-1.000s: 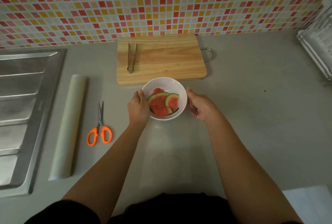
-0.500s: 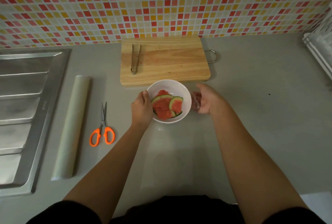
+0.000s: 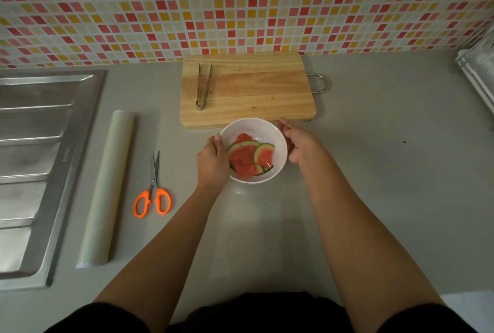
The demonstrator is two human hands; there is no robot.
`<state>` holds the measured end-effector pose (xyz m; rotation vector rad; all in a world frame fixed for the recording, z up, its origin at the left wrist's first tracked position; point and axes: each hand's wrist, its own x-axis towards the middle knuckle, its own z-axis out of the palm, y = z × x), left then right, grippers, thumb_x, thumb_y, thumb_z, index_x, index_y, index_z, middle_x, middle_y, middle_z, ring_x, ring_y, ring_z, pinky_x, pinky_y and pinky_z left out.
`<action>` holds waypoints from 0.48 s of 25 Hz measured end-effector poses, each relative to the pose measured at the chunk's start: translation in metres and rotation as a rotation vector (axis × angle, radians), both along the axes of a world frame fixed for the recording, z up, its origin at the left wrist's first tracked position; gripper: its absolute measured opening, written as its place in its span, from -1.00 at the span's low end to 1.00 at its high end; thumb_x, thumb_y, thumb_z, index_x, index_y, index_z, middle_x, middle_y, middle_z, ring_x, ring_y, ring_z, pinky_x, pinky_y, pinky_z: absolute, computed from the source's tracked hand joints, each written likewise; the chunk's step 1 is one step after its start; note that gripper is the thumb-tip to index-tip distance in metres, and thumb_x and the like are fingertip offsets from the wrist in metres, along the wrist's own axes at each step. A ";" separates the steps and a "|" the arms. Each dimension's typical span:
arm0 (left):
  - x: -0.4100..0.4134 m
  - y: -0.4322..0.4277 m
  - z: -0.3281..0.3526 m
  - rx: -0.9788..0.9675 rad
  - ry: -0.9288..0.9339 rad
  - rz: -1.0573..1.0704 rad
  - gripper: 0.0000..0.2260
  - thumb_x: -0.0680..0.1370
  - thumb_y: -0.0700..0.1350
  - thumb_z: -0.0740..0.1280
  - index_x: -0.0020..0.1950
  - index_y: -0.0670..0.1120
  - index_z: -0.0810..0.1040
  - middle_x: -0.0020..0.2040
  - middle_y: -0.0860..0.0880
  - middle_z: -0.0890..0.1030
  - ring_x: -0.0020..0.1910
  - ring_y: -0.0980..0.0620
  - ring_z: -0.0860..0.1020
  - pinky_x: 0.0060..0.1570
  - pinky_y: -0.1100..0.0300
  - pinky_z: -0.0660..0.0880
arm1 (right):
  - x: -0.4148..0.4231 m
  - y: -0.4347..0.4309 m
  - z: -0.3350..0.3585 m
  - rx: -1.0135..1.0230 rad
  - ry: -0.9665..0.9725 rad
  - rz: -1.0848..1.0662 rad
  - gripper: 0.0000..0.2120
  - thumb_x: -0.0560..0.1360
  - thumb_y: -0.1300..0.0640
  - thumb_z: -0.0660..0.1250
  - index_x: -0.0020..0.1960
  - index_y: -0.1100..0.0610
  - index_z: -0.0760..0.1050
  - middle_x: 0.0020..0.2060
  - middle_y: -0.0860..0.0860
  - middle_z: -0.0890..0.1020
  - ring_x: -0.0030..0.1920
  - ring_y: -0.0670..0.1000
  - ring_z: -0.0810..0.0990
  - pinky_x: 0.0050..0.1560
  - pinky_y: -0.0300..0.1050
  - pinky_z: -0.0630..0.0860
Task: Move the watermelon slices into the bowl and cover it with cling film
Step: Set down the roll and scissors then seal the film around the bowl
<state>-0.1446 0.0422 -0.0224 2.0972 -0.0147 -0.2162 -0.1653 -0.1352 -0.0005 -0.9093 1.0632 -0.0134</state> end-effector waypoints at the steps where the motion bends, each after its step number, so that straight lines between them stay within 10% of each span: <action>1: 0.000 0.000 0.000 0.001 0.002 -0.001 -0.65 0.65 -0.04 0.00 0.06 -0.18 0.53 -0.17 -0.03 0.51 -0.18 0.00 0.45 -0.26 0.26 0.25 | 0.000 0.001 -0.001 -0.004 -0.003 -0.022 -0.65 0.59 0.30 0.09 0.31 0.09 0.42 -0.25 -0.10 0.50 -0.35 -0.13 0.42 -0.31 -0.28 0.41; 12: 0.000 -0.003 0.002 0.000 0.005 -0.005 -0.65 0.65 -0.05 0.00 0.03 -0.19 0.52 -0.17 -0.06 0.52 -0.17 -0.03 0.47 -0.19 0.18 0.30 | -0.014 -0.004 -0.019 -0.294 0.149 0.174 -0.74 0.54 0.22 0.16 0.10 0.06 0.57 -0.50 0.02 0.54 -0.72 -0.09 0.34 -0.65 -0.41 0.22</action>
